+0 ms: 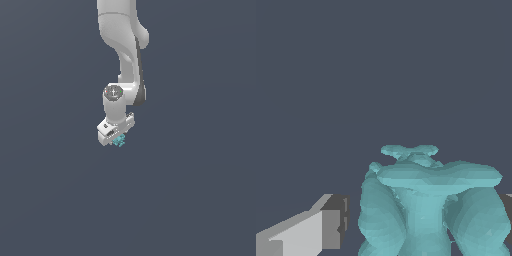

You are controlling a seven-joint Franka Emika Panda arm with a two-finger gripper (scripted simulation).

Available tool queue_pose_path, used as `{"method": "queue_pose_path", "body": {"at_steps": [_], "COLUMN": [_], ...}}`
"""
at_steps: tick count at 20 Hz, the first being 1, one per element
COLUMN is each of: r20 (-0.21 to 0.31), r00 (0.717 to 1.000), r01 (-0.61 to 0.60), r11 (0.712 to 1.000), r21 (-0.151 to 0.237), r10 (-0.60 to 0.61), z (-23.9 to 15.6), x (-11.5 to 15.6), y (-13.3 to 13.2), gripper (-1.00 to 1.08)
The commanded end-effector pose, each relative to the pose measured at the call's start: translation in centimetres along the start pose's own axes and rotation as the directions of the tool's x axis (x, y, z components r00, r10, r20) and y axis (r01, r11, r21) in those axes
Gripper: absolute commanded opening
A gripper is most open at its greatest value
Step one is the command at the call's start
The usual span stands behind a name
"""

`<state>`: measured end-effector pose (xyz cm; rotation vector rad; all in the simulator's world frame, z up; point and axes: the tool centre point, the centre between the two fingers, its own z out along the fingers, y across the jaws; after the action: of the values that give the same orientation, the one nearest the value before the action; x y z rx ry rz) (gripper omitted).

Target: Pick up the object and move it to a goal position.

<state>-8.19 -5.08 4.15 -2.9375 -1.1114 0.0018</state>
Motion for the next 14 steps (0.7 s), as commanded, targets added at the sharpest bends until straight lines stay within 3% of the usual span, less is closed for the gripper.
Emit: {"method": "queue_pose_path", "body": {"at_steps": [1,14], "r20": [-0.001,-0.001], "r00": [1.000,1.000], "r01": [0.000,-0.001], "r11": [1.000,1.000], "r21": [-0.001,-0.003], "r10": [0.000,0.001], "z": [0.13,-0.19], "x": [0.03,-0.03], "y": [0.05,0.14], "gripper": [-1.00,-1.00]}}
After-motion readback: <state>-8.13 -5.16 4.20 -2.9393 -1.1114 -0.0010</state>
